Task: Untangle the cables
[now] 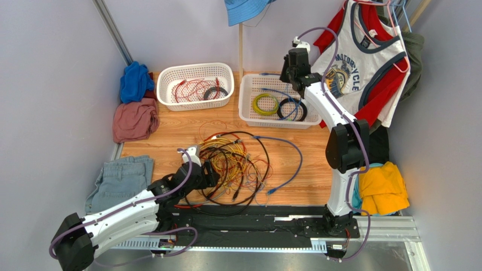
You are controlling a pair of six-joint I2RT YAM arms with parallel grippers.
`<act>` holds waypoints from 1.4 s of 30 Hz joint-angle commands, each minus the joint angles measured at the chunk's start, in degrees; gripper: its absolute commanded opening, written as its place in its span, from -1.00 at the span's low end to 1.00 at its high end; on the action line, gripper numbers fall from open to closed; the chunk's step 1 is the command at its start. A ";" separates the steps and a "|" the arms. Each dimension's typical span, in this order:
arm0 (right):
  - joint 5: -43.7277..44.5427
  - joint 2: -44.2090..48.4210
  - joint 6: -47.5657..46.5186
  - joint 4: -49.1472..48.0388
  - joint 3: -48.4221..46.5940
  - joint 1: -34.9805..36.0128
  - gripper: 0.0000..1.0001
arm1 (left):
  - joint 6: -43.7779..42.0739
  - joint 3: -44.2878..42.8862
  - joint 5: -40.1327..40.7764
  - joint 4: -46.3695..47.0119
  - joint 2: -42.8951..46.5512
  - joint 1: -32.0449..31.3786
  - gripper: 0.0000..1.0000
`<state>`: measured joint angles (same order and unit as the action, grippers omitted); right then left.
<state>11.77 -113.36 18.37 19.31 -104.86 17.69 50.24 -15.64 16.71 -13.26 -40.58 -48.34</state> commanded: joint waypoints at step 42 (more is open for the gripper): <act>7.21 44.63 12.12 0.63 62.67 46.47 0.13 | -0.14 -7.04 0.34 -5.73 5.77 0.08 0.48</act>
<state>12.08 -72.01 27.53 20.69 -43.72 62.70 50.13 -20.75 15.99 -17.87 -35.42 -48.34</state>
